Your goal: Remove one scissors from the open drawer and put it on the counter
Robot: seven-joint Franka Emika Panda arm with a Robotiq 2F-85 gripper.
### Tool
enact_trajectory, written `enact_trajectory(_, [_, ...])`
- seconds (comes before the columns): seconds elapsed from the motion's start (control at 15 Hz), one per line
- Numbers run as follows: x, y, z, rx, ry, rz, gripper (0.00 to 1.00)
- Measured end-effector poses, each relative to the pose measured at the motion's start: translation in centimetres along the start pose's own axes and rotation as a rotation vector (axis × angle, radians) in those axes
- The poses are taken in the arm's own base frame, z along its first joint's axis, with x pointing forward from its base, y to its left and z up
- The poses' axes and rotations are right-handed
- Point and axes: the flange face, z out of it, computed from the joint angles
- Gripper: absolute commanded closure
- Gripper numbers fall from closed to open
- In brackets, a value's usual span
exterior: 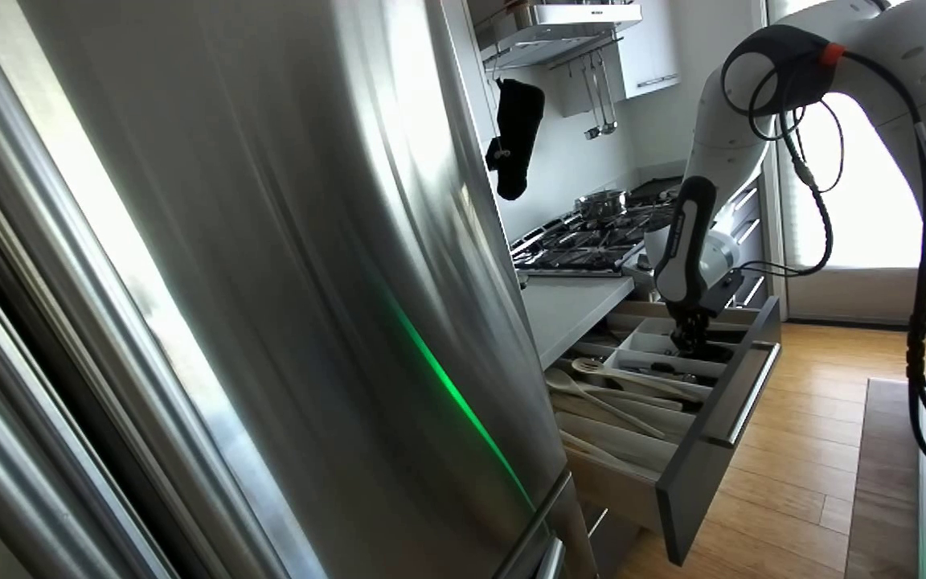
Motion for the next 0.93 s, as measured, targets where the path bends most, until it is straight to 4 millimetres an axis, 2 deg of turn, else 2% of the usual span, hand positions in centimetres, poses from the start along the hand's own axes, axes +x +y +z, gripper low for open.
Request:
enact_trajectory(0.47, [0.1,0.5,-0.6,-0.008,0.009,0.0,0.8])
enact_trajectory(0.93, [0.4,1.9,-4.2,0.0,0.044,-0.002,0.8])
